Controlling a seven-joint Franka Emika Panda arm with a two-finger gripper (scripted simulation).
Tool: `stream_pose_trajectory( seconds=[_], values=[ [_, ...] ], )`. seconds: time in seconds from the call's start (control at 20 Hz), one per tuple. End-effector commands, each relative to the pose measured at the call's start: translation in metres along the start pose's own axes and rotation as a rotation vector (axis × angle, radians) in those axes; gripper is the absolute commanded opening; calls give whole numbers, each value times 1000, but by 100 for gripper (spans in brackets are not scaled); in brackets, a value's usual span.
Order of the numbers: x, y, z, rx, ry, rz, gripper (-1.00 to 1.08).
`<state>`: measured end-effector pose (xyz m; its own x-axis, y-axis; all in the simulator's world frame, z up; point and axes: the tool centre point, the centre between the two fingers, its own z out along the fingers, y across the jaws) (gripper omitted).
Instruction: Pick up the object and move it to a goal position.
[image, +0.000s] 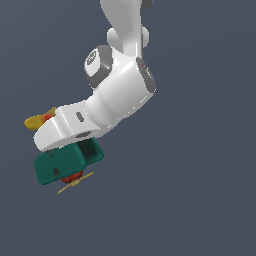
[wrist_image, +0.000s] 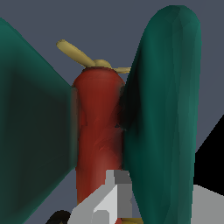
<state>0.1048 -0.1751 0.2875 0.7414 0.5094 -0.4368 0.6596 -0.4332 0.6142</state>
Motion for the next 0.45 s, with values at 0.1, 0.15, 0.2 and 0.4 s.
stream_pose_trajectory(
  seconds=[0.1,0.15,0.2,0.4],
  values=[
    [-2,7,0,5,-11,3,-100],
    [-2,7,0,5,-12,3,-100],
    [-2,7,0,5,-12,3,-100],
    [-2,7,0,3,-10,3,-100]
  ],
)
